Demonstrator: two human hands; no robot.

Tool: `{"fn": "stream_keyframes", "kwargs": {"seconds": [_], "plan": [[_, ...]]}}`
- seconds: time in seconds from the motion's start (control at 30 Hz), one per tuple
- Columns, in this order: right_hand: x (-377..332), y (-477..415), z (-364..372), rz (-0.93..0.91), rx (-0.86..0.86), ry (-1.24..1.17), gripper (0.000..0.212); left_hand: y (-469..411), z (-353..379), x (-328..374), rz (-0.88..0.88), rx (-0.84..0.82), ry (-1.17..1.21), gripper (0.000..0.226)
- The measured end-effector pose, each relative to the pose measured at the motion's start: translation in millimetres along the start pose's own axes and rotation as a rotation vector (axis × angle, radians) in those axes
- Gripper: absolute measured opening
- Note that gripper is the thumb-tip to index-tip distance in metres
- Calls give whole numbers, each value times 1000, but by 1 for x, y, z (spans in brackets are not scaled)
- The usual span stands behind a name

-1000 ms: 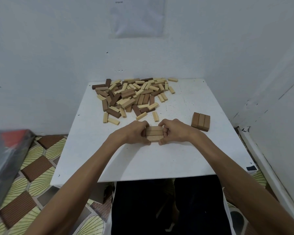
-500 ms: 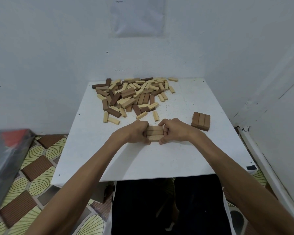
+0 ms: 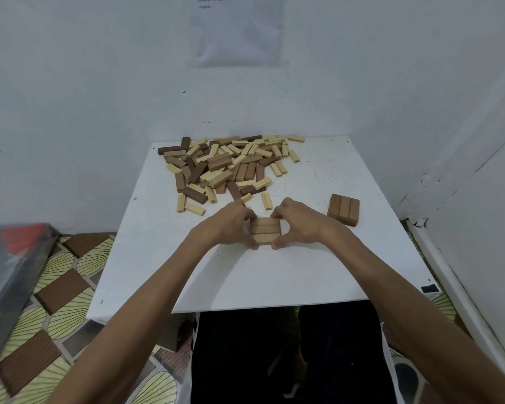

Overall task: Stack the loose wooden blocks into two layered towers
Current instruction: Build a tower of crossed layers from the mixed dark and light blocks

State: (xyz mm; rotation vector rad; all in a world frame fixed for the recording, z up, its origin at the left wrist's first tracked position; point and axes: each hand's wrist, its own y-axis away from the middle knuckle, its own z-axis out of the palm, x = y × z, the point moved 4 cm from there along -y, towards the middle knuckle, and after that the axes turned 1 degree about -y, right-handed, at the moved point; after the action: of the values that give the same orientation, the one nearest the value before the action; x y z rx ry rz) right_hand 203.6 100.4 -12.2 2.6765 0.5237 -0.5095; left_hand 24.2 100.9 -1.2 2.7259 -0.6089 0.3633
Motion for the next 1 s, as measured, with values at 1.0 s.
{"fn": "stream_keyframes", "kwargs": {"seconds": [1.0], "plan": [[19, 30, 1, -108, 226, -57, 102, -4, 8, -5, 147, 166, 221, 99]]}}
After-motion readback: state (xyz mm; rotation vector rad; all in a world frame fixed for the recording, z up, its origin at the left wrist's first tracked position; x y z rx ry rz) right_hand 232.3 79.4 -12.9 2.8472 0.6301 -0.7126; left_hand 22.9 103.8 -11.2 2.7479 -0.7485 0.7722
